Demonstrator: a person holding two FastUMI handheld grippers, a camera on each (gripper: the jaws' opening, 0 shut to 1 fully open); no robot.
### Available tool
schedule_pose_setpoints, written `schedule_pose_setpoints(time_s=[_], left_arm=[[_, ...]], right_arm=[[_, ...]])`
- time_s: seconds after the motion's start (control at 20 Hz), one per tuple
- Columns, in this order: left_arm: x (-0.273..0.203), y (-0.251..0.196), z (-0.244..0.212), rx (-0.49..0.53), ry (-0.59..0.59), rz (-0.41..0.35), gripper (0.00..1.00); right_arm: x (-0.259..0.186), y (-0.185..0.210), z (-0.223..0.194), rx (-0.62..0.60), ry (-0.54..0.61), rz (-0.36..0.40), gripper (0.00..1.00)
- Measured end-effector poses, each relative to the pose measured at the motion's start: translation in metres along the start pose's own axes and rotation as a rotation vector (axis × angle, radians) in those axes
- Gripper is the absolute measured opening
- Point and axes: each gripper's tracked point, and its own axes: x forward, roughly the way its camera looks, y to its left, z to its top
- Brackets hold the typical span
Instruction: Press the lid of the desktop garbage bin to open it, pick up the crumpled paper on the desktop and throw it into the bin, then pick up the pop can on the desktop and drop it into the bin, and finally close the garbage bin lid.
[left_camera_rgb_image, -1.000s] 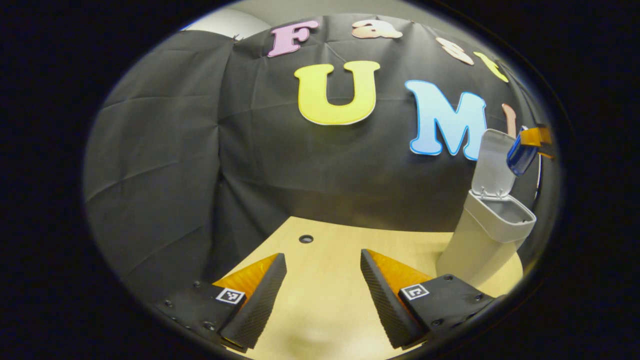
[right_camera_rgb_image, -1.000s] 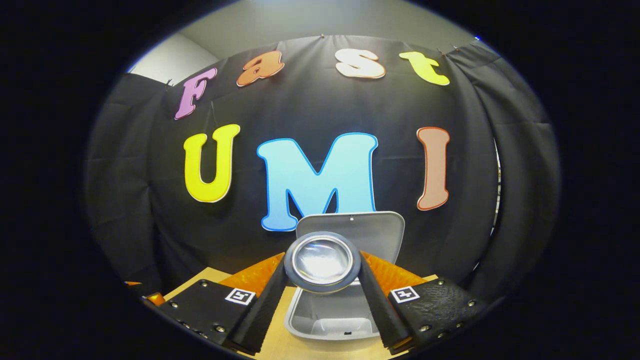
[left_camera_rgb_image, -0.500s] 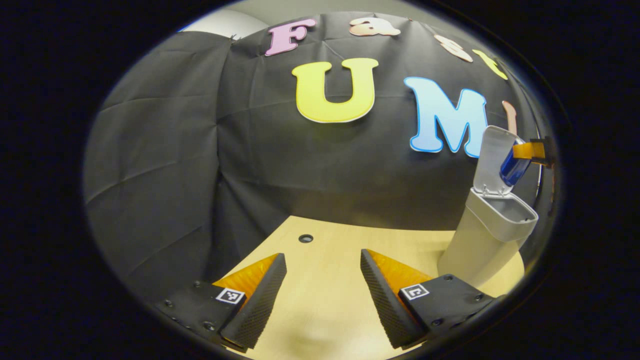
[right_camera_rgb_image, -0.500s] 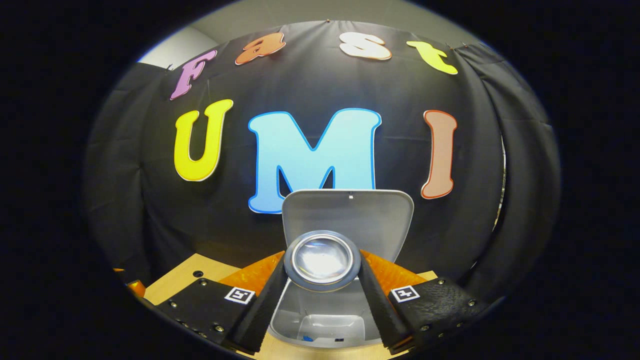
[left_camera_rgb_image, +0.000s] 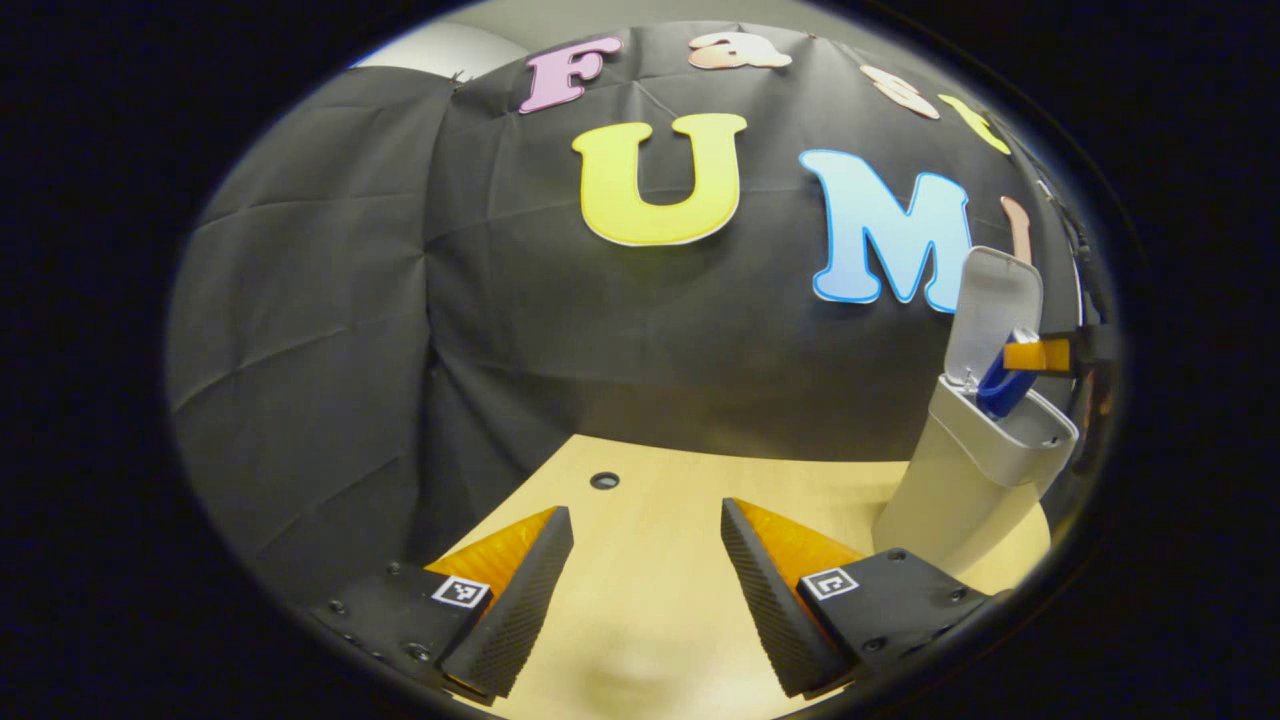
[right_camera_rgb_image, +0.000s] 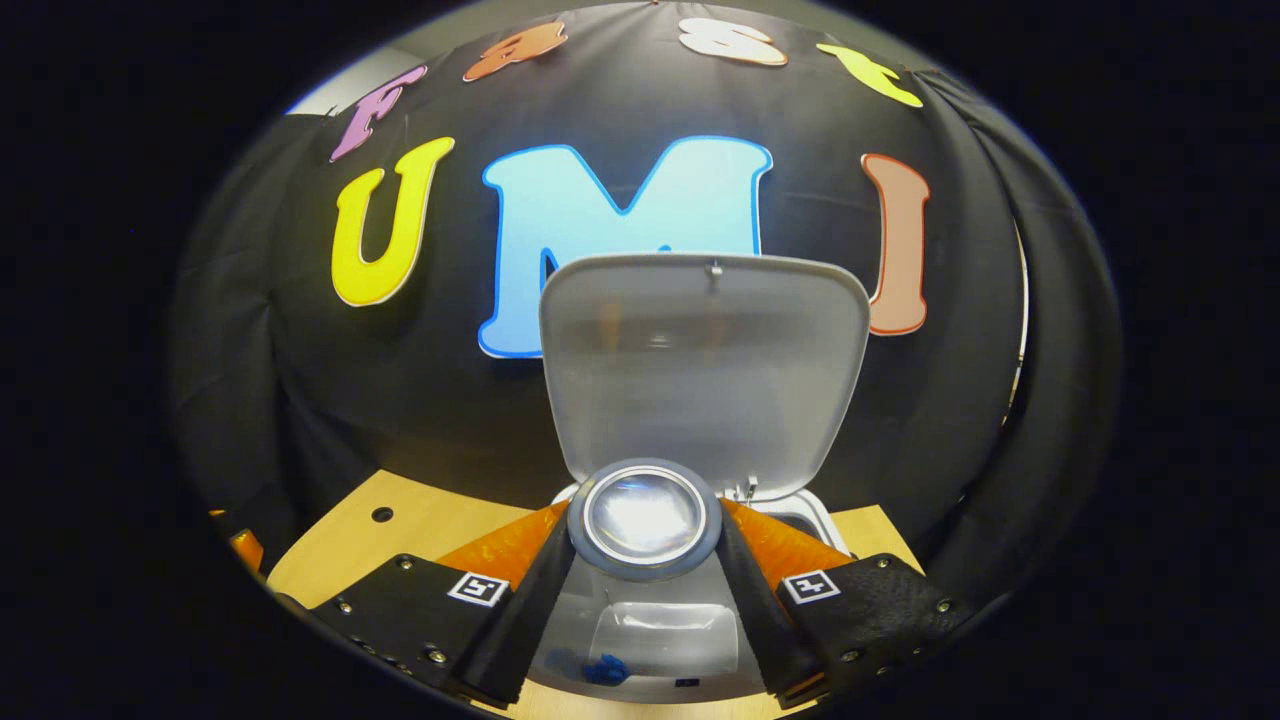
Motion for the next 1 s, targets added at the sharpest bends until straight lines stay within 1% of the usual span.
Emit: schedule_pose_setpoints(time_s=[0.3, 0.35, 0.5, 0.7, 0.75, 0.8, 0.85, 0.9, 1.0], left_arm=[[0.009, -0.02, -0.005, -0.001, 0.014, -0.037, 1.0], [0.011, -0.021, -0.004, 0.001, 0.015, -0.039, 0.97], [0.015, -0.027, -0.005, 0.007, 0.018, -0.047, 0.97], [0.016, -0.03, -0.007, 0.005, 0.028, -0.054, 0.97], [0.017, -0.03, -0.008, 0.004, 0.029, -0.053, 0.97], [0.016, -0.029, -0.009, 0.003, 0.029, -0.052, 0.97], [0.015, -0.028, -0.009, 0.001, 0.029, -0.051, 0.94], [0.015, -0.027, -0.008, 0.001, 0.028, -0.049, 0.97], [0.013, -0.026, -0.008, -0.003, 0.027, -0.047, 0.97]], right_arm=[[0.002, -0.017, -0.036, 0.015, 0.082, -0.026, 0.84], [0.003, -0.019, -0.042, 0.022, 0.097, -0.028, 0.84], [0.002, -0.023, -0.057, 0.043, 0.132, -0.031, 0.84], [0.0, -0.025, -0.067, 0.049, 0.148, -0.036, 0.84], [-0.002, -0.025, -0.067, 0.042, 0.144, -0.034, 0.82], [-0.002, -0.025, -0.066, 0.038, 0.142, -0.033, 0.84], [-0.002, -0.023, -0.067, 0.04, 0.143, -0.03, 0.84], [-0.002, -0.022, -0.067, 0.04, 0.143, -0.028, 0.85], [-0.003, -0.021, -0.068, 0.04, 0.145, -0.023, 0.85]])
